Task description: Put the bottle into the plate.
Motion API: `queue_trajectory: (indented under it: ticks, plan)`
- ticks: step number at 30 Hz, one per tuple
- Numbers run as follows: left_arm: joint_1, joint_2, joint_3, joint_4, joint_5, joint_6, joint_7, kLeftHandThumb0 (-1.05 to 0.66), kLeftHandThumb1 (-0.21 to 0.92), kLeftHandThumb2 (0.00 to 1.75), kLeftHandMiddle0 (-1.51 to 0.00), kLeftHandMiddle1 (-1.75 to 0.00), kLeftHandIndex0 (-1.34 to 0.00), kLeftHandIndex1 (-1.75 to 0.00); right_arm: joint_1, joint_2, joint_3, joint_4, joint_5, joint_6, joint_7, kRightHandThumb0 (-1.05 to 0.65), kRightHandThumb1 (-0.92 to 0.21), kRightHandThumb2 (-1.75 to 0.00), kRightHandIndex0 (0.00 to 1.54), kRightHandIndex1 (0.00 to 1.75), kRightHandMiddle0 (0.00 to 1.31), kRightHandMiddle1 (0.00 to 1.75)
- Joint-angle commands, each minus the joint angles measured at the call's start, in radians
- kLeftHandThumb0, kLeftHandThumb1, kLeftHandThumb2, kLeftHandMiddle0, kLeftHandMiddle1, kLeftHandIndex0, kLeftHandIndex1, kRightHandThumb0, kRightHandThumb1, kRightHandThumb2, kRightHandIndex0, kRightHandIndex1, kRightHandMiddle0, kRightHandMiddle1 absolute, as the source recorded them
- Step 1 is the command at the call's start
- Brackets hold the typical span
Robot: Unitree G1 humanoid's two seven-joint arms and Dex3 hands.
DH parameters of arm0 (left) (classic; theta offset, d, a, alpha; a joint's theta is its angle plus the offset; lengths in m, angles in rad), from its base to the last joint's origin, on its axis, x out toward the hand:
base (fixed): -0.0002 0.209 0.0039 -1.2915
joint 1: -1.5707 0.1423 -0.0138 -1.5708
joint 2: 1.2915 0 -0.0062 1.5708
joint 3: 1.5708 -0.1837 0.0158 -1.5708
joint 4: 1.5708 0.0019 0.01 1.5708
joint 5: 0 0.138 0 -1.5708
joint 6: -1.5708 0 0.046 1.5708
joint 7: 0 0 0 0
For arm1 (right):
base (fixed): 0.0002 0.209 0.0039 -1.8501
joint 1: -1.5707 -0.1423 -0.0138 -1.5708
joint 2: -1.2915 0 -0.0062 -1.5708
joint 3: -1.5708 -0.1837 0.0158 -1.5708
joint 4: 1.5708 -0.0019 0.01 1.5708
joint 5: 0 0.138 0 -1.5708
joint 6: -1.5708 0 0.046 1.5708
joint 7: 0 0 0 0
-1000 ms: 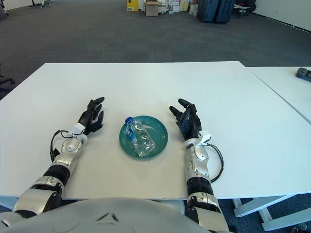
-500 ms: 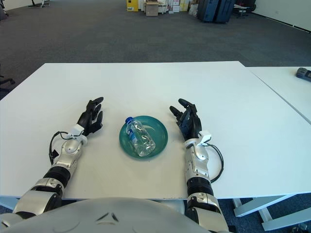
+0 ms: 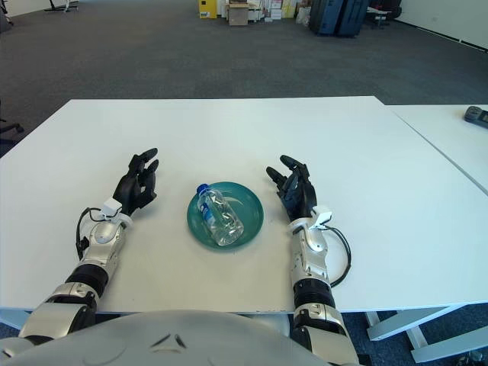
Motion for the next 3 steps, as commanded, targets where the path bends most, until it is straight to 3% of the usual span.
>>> queue_trajectory:
  ticks: [1,3]
  plan:
    - [0.011,0.000,0.011,0.019,-0.003,-0.026,-0.007,-0.75,0.92,0.77,-0.40,-0.06,0.00,-0.82,0.058,0.004,-0.009,0.039,0.005,0.025,-0.009,-0.87,-0.92,-0.98,0.45,0.36,0.01,1.04]
    - [0.012,0.001,0.013,0.022,-0.003,-0.031,-0.006,-0.75,0.92,0.77,-0.41,-0.06,0.00,-0.84,0.059,0.004,-0.008,0.035,0.005,0.026,-0.009,-0.87,-0.92,-0.98,0.45,0.36,0.01,1.04]
